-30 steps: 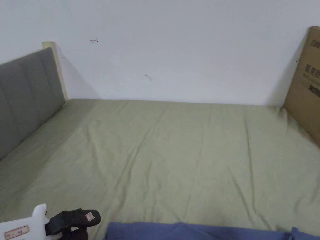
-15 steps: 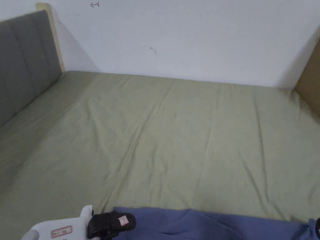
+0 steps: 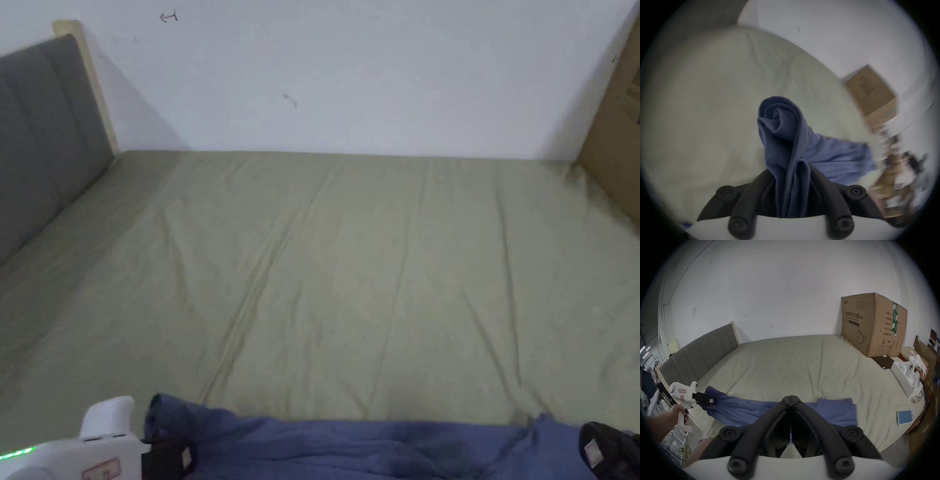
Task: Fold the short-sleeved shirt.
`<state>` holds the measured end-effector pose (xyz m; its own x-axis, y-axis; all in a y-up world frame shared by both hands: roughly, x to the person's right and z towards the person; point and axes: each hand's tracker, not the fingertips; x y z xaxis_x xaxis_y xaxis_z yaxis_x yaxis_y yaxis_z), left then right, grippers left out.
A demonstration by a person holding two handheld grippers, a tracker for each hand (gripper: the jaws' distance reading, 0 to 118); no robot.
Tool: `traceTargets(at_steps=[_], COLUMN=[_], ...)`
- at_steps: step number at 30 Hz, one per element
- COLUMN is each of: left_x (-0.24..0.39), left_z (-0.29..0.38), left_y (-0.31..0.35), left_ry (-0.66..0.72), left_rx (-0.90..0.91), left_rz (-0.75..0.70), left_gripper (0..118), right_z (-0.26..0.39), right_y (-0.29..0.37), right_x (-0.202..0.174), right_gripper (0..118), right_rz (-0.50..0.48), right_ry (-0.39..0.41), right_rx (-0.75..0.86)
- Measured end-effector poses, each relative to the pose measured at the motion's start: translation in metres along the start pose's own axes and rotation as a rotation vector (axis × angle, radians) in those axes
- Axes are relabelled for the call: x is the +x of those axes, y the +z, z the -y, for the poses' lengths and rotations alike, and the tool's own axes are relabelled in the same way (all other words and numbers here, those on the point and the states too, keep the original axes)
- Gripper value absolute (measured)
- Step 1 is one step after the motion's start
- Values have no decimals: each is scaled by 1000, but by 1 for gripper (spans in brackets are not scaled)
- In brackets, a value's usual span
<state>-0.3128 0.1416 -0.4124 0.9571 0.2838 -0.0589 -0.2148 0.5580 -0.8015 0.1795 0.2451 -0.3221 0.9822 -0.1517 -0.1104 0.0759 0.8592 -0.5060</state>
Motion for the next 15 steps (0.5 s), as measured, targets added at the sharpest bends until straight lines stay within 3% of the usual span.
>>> traceTargets(at_steps=[2, 3, 6, 9, 10, 11, 12, 13, 15], left_x=[23, 37, 88, 156, 175, 193, 209, 217, 217], left_z=[1, 0, -8, -9, -8, -6, -4, -3, -4], left_y=[20, 23, 6, -34, -46, -56, -63, -67, -52], left_ry=[-179, -202, -47, -15, -24, -36, -49, -93, -134], left_rx=[40, 46, -16, -111, -136, -154, -174, -191, -142], left_rz=[-226, -171, 164, 394, 436, 469, 467, 429, 429], left_gripper=[7, 7, 7, 8, 14, 43, 86, 115, 111], right_z=[5, 9, 17, 24, 25, 25, 26, 26, 26], right_y=[3, 5, 12, 21, 24, 26, 28, 30, 35], right_x=[4, 6, 16, 29, 34, 39, 45, 50, 61], right_gripper=[0, 0, 0, 0, 0, 0, 0, 0, 0], right_rz=[-2, -3, -7, 7, 13, 19, 27, 35, 42], right_ry=[-9, -16, -32, -56, -69, -86, -104, -124, -171], right_rx=[1, 2, -4, -4, -1, 1, 2, 2, 10])
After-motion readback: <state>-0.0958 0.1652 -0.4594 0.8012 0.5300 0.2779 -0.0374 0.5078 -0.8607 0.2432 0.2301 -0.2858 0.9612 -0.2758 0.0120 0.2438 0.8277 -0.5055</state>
